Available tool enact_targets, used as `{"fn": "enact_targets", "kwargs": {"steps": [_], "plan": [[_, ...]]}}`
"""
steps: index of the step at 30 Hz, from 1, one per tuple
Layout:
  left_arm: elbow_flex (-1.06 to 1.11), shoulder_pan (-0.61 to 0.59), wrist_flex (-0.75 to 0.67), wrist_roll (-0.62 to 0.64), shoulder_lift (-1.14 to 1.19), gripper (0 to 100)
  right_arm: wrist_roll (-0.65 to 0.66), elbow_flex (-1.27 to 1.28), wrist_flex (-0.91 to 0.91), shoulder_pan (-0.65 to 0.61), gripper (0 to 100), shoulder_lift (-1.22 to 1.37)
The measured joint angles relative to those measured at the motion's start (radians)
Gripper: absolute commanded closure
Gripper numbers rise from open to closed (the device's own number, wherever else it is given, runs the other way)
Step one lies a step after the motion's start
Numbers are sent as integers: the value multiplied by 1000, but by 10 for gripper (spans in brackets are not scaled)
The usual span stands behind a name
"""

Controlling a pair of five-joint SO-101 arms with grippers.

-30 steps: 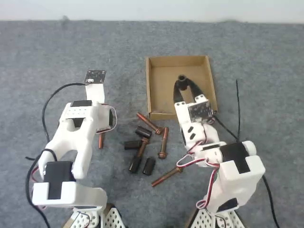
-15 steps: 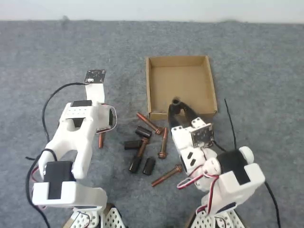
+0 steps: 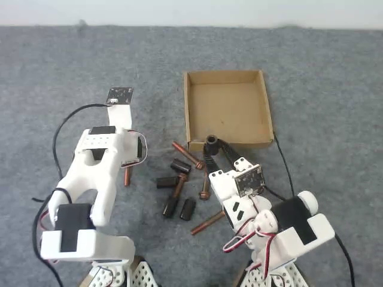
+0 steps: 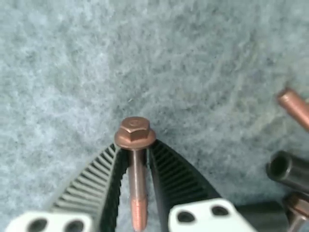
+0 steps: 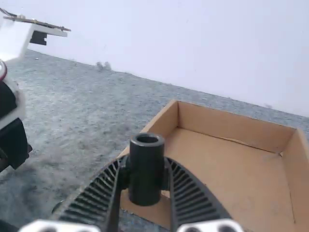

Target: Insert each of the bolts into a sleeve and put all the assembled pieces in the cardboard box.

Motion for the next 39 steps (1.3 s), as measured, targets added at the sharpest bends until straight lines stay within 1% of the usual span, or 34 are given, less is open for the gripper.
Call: {"fn": "enact_targets", "kwargs": {"steps": [7, 10, 14, 20, 30, 36, 39], "plan": [[0, -3, 0, 0, -2, 989, 0, 0, 5, -2, 992, 0], [2, 31, 0, 0, -40, 989, 0, 0, 20, -2, 992, 0], [2, 74, 0, 0, -149, 989, 0, 0, 21, -32, 992, 0], [2, 138, -2, 0, -339, 988, 0, 0, 21, -32, 992, 0], [2, 241, -144, 0, -506, 988, 0, 0, 21, -32, 992, 0], [3, 350, -187, 0, -559, 988, 0, 0, 21, -32, 992, 0], [57, 402, -235, 0, -585, 988, 0, 0, 21, -32, 992, 0]]}}
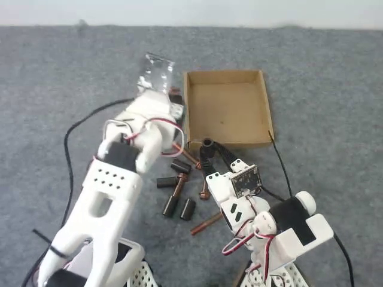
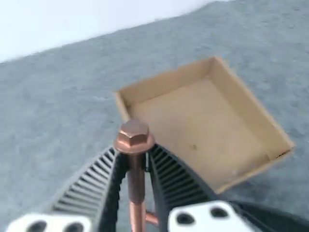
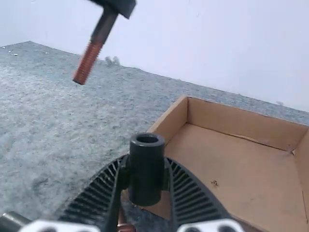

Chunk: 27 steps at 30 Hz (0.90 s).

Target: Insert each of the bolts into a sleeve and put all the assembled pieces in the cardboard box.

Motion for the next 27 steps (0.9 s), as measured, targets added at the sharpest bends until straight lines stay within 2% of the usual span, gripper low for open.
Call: {"fn": "enact_targets", "kwargs": {"steps": [3, 9, 11, 24, 27], "plan": [[104, 48, -126, 37, -14, 988, 0, 0, 2, 0, 992, 0], [341, 66, -519, 216, -69, 988, 0, 0, 83, 0, 992, 0], [374, 68, -586, 247, -91, 988, 0, 0, 84, 0, 992, 0], [385, 69, -621, 261, -129, 989, 0, 0, 89, -3, 992, 0], [385, 69, -585, 261, -129, 989, 0, 0, 89, -17, 992, 0]]}}
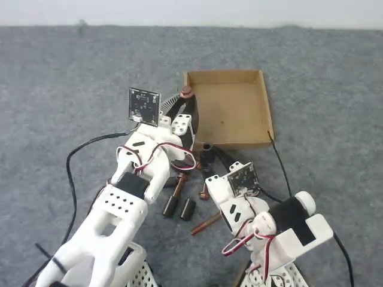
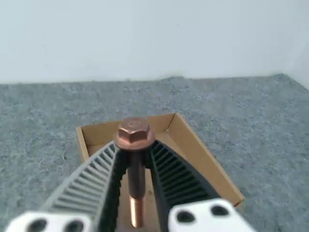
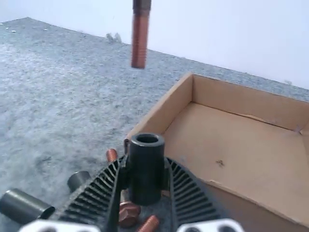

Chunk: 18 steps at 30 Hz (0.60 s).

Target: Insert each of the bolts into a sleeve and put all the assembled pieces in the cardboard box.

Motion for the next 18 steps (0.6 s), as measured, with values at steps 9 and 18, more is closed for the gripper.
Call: {"fn": "enact_targets", "kwargs": {"steps": [9, 18], "plan": [[0, 0, 60, 166, 0, 989, 0, 0, 0, -21, 992, 0], [0, 3, 150, 213, 0, 989, 0, 0, 0, -21, 992, 0]]}}
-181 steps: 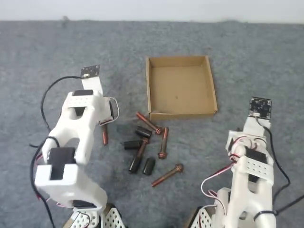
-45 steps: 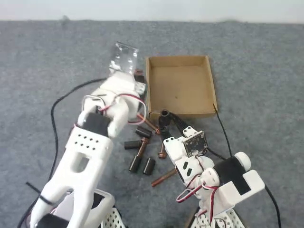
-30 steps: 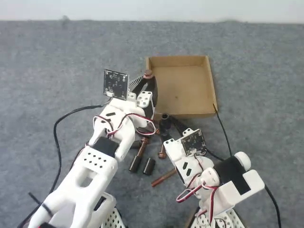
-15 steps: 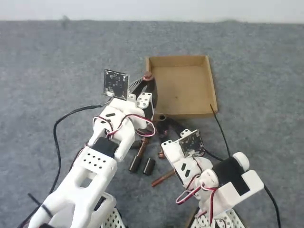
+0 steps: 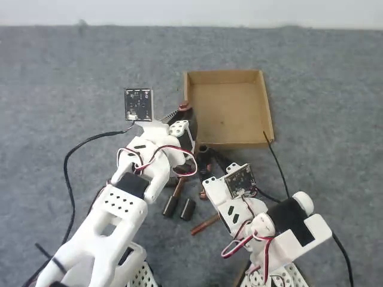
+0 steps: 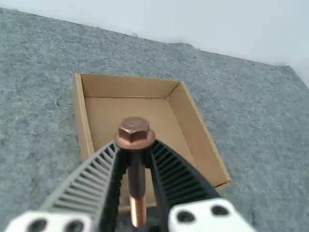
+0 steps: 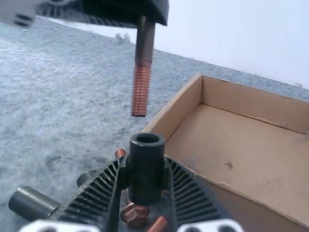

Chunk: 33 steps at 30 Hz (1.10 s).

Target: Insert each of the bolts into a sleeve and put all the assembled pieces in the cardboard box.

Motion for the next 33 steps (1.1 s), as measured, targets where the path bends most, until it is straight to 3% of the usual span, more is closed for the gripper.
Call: {"fn": "enact_targets", "kwargs": {"steps": [29, 33], "plan": [[3, 54, 32, -21, 0, 989, 0, 0, 0, -3, 992, -5], [83, 60, -60, -21, -2, 989, 2, 0, 0, -6, 992, -5]]}}
